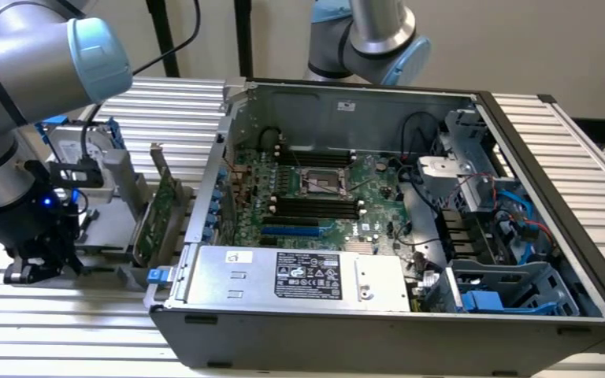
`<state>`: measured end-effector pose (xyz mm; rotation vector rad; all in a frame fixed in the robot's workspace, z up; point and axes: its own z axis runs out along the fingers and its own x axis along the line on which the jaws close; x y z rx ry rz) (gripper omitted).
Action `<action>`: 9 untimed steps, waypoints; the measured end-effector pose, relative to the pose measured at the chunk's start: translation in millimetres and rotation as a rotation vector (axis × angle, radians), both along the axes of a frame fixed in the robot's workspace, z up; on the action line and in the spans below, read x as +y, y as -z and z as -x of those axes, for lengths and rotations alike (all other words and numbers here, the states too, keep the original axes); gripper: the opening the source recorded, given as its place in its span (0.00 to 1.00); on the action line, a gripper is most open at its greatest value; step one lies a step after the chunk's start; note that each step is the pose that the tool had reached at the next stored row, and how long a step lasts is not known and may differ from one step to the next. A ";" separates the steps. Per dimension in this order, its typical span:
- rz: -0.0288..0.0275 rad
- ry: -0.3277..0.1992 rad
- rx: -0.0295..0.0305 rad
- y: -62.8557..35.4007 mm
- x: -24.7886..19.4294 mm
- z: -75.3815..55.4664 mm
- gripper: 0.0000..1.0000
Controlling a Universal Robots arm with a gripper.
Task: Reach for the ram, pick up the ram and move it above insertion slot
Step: 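Pick up the ram and move it above insertion slot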
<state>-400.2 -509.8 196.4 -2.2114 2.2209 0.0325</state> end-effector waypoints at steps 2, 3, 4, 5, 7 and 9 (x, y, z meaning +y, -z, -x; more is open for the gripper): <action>0.0001 -0.008 0.0001 0.0 0.0 0.0 0.14; 0.0001 -0.013 0.0001 0.0 0.0 0.0 0.14; 0.0000 -0.018 0.0000 0.0 0.0 0.0 0.14; 0.0000 -0.023 0.0000 0.0 0.0 0.0 0.14; 0.0000 -0.025 0.0000 0.0 0.0 0.0 0.14; 0.0000 -0.025 0.0001 0.0 0.0 0.0 0.14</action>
